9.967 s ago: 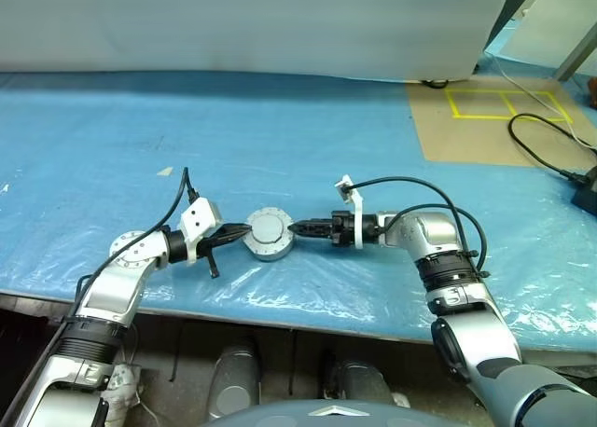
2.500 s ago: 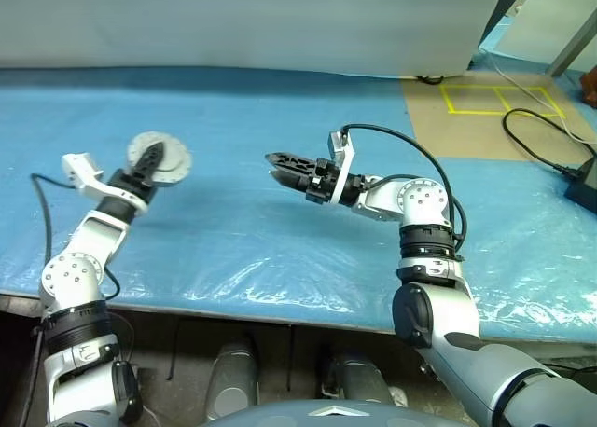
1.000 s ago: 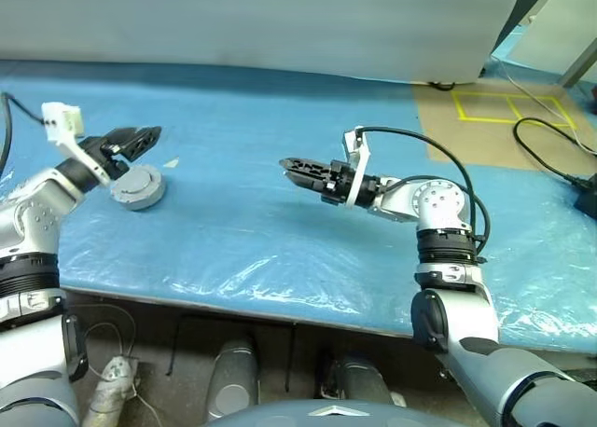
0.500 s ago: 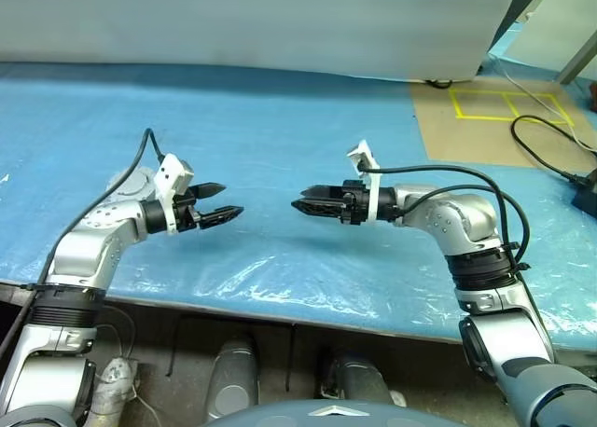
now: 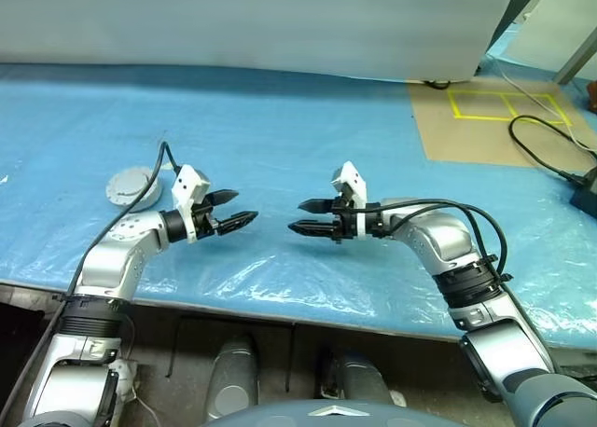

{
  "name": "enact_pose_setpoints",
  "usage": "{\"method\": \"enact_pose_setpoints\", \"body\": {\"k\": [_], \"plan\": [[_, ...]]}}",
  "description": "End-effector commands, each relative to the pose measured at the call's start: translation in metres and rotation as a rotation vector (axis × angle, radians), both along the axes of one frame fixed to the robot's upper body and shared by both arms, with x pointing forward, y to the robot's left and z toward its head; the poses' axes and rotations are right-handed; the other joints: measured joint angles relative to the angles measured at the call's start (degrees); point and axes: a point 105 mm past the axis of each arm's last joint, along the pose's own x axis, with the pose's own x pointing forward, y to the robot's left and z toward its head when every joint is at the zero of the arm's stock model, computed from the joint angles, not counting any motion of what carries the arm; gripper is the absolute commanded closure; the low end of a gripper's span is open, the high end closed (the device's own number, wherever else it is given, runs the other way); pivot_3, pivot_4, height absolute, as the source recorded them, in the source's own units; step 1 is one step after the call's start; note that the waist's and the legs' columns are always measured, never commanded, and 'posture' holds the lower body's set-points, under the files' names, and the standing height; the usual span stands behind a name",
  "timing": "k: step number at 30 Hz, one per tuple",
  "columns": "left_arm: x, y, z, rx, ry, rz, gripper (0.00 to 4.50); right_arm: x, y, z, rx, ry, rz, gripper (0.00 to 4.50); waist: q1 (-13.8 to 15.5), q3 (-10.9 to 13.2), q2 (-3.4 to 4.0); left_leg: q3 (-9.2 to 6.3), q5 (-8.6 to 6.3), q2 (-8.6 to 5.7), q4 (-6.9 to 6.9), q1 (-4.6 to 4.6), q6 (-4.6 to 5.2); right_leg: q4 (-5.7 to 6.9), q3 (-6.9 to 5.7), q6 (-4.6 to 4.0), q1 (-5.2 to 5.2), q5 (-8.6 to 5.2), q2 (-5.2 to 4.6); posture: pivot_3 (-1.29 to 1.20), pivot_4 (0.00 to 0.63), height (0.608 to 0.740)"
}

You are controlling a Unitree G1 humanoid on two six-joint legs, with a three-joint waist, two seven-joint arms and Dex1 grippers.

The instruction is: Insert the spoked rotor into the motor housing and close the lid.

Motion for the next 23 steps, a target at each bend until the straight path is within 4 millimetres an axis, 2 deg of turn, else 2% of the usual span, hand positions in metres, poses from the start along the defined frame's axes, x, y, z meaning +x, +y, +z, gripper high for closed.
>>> {"method": "enact_pose_setpoints", "body": {"k": [1, 6, 17, 20, 23], "plan": [[0.002, 0.004, 0.011, 0.010, -0.058, 0.012, 0.41, 0.005, 0.001, 0.018, 0.033, -0.063, 0.003, 1.10, 0.01, 0.00, 0.00, 0.00, 0.00, 0.00, 0.00, 0.00, 0.00, 0.00, 0.00, -0.01, 0.00, 0.00, 0.00, 0.00, 0.150, 0.740], [0.004, 0.004, 0.009, 0.013, -0.065, 0.024, 0.41, 0.005, 0.003, 0.015, 0.023, -0.063, 0.002, 1.10, 0.01, 0.00, 0.00, 0.00, 0.00, 0.01, 0.00, 0.03, 0.01, 0.01, 0.00, -0.05, 0.01, -0.02, 0.00, 0.00, 0.150, 0.740], [0.007, 0.006, 0.011, 0.007, -0.075, 0.040, 0.41, 0.008, 0.005, 0.023, 0.054, -0.043, -0.006, 1.10, 0.02, 0.00, 0.00, 0.00, 0.00, 0.01, 0.00, 0.03, 0.01, 0.01, 0.00, -0.06, 0.01, -0.03, 0.00, 0.00, 0.150, 0.740], [0.013, 0.006, 0.020, -0.080, -0.061, 0.076, 0.41, 0.008, 0.004, 0.022, 0.049, -0.047, -0.011, 1.10, 0.02, 0.00, 0.00, 0.00, 0.00, 0.01, 0.00, 0.03, 0.02, 0.02, 0.00, -0.06, 0.01, -0.03, 0.00, 0.00, 0.150, 0.740], [0.014, 0.005, 0.022, -0.081, -0.069, 0.081, 0.41, 0.009, 0.004, 0.023, 0.057, -0.046, -0.025, 1.10, 0.04, 0.00, 0.00, 0.00, 0.00, 0.01, 0.02, 0.03, 0.02, 0.03, 0.00, -0.07, 0.01, -0.02, 0.00, 0.00, 0.150, 0.740]]}}
